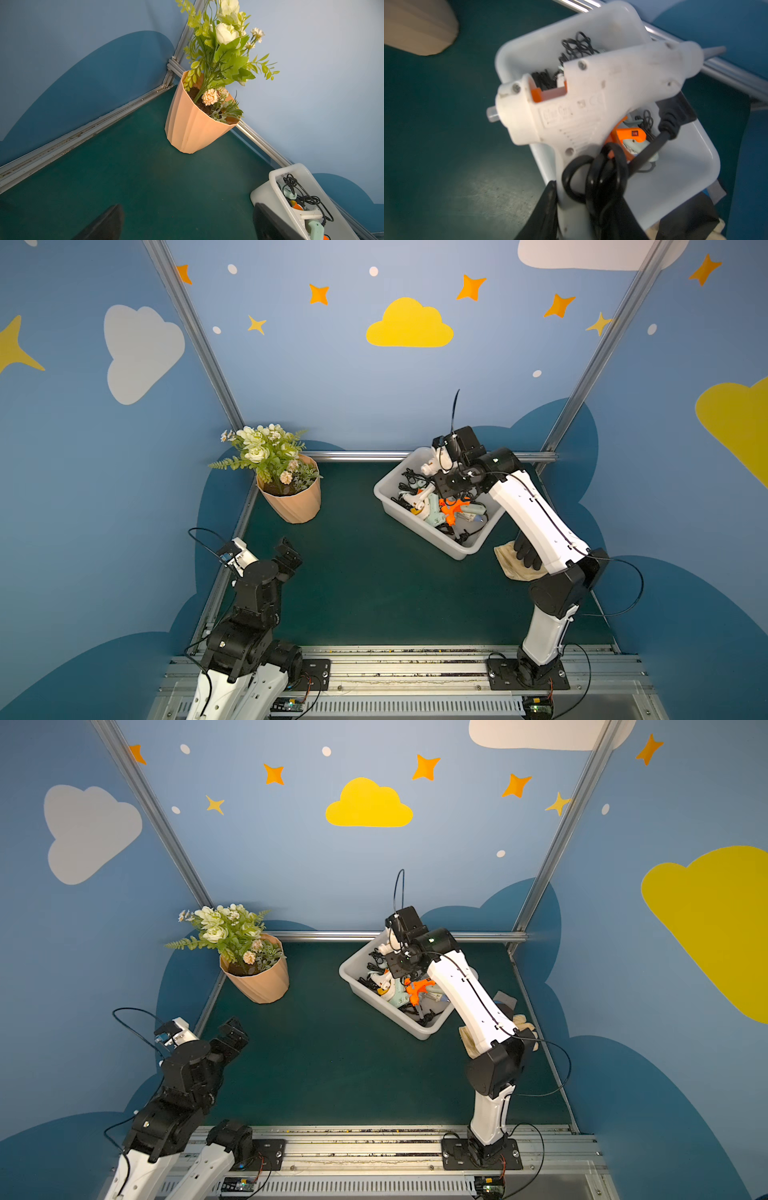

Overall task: Put the hot melt glue gun into the storage box
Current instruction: Place the hot melt adhesive gun in the storage box.

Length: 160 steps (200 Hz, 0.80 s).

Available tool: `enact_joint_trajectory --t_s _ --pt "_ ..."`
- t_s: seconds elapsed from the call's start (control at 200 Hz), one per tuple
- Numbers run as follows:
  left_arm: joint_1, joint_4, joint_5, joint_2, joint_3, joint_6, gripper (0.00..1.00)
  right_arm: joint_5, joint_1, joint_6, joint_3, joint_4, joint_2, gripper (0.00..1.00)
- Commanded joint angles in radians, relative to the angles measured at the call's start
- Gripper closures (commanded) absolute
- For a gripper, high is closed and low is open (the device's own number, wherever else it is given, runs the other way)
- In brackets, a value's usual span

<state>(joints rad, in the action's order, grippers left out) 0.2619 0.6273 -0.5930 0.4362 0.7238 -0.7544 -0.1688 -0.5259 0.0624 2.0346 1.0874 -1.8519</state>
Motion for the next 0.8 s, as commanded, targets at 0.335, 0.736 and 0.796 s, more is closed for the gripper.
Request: enact_joint_trajectory --t_s 0.335,0.736,0.796 --pt "-0.003 -0.049 0.03 0.03 0.002 0.025 0.0 0.187 0.214 0.148 -0.212 -0.138 -0.074 0.92" --pt "-0.003 -0.048 0.027 0.039 -0.008 0.025 0.0 0.081 0.22 0.157 -0.265 -0.169 -0.197 0.83" --pt "-0.003 -0.049 0.027 0.041 -0.008 0.024 0.0 0.084 0.22 0.157 -0.283 -0.179 -0.199 0.75"
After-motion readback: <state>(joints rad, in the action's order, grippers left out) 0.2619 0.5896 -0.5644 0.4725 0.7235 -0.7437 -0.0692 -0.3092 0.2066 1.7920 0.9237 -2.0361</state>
